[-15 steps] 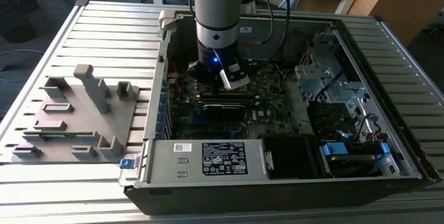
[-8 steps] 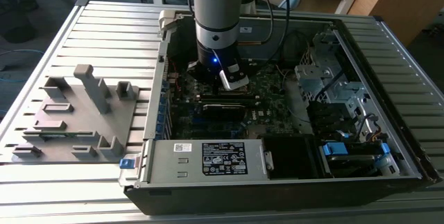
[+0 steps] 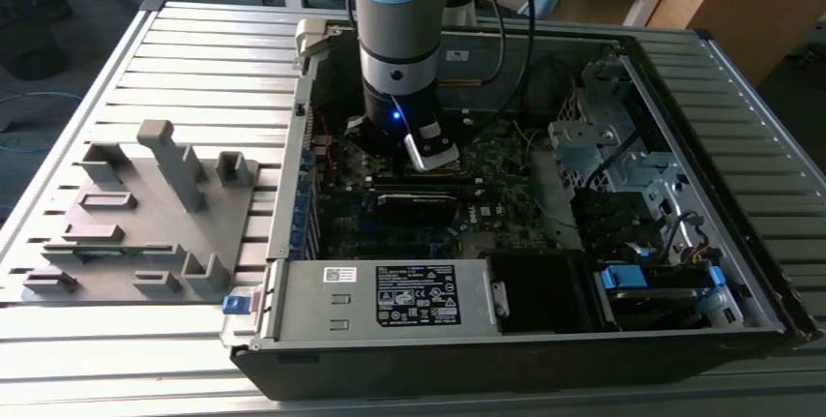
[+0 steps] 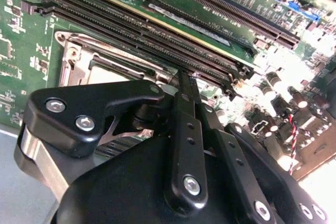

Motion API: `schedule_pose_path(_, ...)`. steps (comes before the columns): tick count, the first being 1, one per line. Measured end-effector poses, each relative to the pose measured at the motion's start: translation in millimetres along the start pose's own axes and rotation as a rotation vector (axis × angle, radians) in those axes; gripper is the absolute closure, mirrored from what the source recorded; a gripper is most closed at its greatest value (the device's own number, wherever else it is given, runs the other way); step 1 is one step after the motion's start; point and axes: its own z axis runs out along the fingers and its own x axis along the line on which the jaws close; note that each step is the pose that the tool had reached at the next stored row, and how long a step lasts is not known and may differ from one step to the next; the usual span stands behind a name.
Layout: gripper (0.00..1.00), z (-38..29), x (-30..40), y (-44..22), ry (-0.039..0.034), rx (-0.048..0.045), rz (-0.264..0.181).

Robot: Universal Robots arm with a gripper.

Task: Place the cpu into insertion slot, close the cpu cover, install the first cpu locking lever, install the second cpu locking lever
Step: 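Install the second cpu locking lever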

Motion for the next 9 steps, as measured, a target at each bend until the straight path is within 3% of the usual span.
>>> schedule_pose_path(9,0.9,-0.4,-0.4,-2.1,-0.0001,-0.0067,0.0)
